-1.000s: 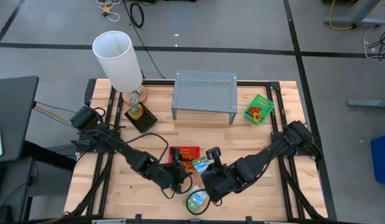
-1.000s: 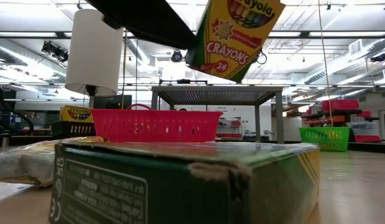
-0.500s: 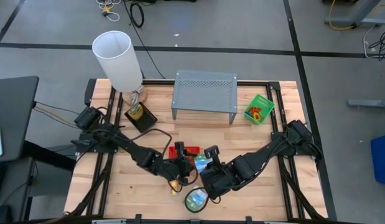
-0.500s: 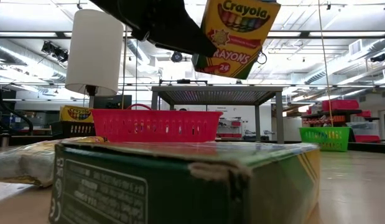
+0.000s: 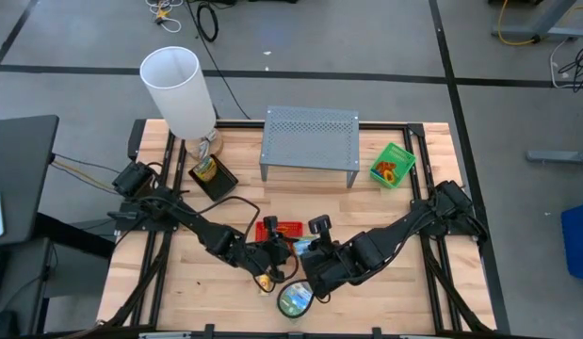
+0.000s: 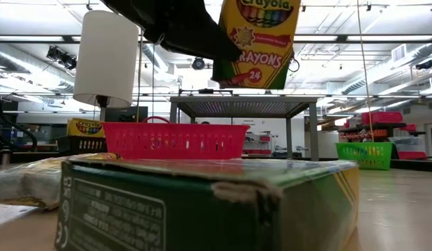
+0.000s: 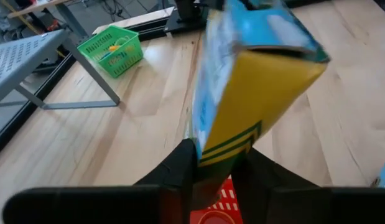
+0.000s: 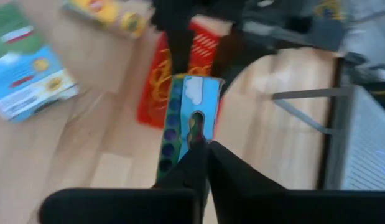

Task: Pick & Place Office Desk Supplies
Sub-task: Put the crayons box into the black bin

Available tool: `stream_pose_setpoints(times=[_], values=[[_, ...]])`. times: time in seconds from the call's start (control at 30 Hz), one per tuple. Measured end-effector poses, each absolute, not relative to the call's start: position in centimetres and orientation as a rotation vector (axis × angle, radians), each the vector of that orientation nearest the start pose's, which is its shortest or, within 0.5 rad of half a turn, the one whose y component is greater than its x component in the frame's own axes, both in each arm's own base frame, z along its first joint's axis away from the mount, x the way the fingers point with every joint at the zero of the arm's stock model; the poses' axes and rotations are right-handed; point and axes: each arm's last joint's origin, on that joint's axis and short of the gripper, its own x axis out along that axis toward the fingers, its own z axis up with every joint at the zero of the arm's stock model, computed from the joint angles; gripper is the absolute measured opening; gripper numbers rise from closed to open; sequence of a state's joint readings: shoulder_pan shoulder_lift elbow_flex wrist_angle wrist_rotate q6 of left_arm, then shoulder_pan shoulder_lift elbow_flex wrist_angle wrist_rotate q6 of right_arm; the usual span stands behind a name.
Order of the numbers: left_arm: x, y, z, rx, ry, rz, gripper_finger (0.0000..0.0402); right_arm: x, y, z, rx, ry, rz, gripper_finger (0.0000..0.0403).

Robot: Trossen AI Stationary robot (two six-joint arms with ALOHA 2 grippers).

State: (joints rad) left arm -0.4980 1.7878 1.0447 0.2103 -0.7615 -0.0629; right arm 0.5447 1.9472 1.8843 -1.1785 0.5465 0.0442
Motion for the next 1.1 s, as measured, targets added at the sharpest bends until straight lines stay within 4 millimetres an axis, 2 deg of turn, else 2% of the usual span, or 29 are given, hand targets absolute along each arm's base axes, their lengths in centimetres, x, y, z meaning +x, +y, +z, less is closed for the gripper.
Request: stream_pose_setpoints(times=[0.13,0.37,0.47,0.6,0.83,1.0,1.1], values=[[33.9,-16.1,19.6,0.225,0.404,0.306,0.0085,34.7,19.0,30.8,-0.604,1.016,-0.125,0.0067],[33.7,-16.2,19.5,0.193,0.402,0.320,0.0084,34.7,18.0,31.7,-0.552,0.999,-0.153,0.0190],[33.6,-16.1,19.5,0.177,0.409,0.348,0.0084,34.4,17.8,32.3,-0.537,0.980,-0.149,0.0225],[33.5,-15.9,19.3,0.173,0.419,0.395,0.0083,33.4,17.6,34.4,-0.498,0.908,-0.143,0.0236],[32.4,-15.4,19.7,0.196,0.431,0.520,0.0083,30.8,17.5,37.8,-0.464,0.793,-0.151,0.0220],[30.3,-14.5,20.4,0.213,0.456,0.671,0.0083,30.1,18.4,37.9,-0.454,0.778,-0.125,0.0213],[28.2,-13.9,21.0,0.227,0.457,0.764,0.0083,30.2,19.0,36.7,-0.455,0.780,-0.107,0.0213]])
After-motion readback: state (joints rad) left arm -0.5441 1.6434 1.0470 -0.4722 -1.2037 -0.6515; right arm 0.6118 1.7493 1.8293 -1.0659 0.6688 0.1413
